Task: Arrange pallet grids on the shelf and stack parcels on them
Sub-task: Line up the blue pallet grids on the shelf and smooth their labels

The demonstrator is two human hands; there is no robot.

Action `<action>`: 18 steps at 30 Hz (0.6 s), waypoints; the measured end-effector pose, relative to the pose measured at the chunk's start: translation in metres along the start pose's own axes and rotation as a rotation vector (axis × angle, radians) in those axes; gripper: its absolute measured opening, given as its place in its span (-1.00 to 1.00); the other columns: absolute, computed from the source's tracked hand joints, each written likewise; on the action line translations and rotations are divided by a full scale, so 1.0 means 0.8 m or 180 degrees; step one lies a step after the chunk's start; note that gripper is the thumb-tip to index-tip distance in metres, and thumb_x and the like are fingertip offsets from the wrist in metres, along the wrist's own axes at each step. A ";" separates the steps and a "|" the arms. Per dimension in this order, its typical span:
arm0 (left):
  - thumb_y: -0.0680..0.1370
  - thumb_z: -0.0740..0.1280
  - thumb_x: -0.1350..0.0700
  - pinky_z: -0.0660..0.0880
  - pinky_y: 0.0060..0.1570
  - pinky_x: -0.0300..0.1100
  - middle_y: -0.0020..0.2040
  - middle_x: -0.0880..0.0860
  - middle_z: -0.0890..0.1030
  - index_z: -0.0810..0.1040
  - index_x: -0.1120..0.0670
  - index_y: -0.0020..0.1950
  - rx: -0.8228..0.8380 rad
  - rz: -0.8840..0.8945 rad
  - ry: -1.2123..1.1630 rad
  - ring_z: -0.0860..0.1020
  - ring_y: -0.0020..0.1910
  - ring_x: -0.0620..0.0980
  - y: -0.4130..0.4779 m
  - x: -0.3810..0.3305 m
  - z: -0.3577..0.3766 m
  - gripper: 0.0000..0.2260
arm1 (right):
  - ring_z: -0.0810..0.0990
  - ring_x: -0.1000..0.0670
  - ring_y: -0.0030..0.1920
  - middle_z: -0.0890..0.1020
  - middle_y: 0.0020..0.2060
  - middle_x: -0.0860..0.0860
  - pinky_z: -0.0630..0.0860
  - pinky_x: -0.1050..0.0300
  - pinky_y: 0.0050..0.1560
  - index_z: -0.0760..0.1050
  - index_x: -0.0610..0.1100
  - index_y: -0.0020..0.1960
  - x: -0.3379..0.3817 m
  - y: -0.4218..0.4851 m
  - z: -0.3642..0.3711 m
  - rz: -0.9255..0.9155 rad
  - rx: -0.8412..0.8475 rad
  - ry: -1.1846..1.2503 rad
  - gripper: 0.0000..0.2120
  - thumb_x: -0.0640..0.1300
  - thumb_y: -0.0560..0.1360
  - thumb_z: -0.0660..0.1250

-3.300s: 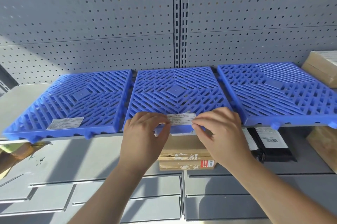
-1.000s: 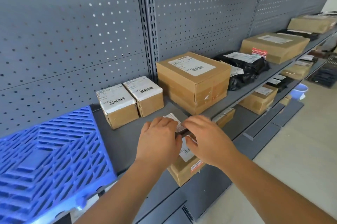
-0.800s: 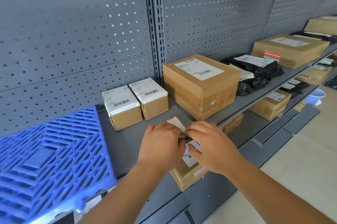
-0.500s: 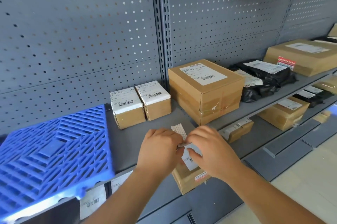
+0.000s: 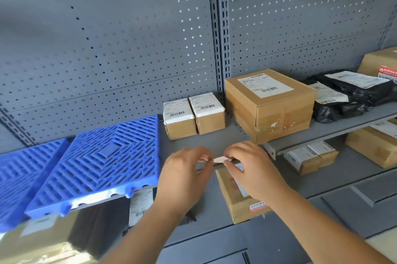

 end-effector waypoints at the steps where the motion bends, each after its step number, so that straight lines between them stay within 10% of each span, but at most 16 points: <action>1: 0.51 0.45 0.07 0.48 -0.13 -0.21 -0.16 -0.20 0.64 0.62 -0.11 -0.08 -0.0023 -0.0128 -0.0024 0.57 -0.13 -0.18 -0.004 0.007 -0.010 -0.93 | 0.49 0.07 -0.04 0.57 -0.14 0.18 0.49 0.03 0.00 0.59 -0.03 -0.04 0.009 0.002 0.002 -0.0014 -0.0071 0.0080 -0.97 -0.08 0.55 0.38; 9: 0.54 0.36 0.02 0.56 -0.08 0.00 -0.17 -0.21 0.62 0.55 -0.21 0.24 -0.0332 -0.0165 0.0338 0.60 -0.16 -0.05 -0.032 0.072 -0.095 -0.72 | 0.48 0.07 -0.07 0.54 -0.20 0.23 0.47 0.05 -0.07 0.59 0.01 -0.03 0.099 0.037 0.036 -0.0259 -0.0166 0.0550 -0.96 -0.11 0.55 0.40; 18: 0.53 0.31 -0.03 0.59 -0.14 0.00 -0.14 -0.12 0.70 0.70 -0.04 -0.03 -0.0636 -0.0155 0.0654 0.64 -0.16 -0.01 -0.066 0.194 -0.189 -0.81 | 0.43 0.03 -0.17 0.54 -0.31 0.16 0.50 -0.05 -0.14 0.57 -0.02 -0.13 0.225 0.094 0.111 -0.0742 -0.0165 0.0446 -0.96 -0.12 0.49 0.37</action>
Point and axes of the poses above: each hand's wrist, its own y-axis towards the middle knuckle, its own z-axis out of the palm, x = y × z, the point moved 6 cm from there along y, towards the middle knuckle
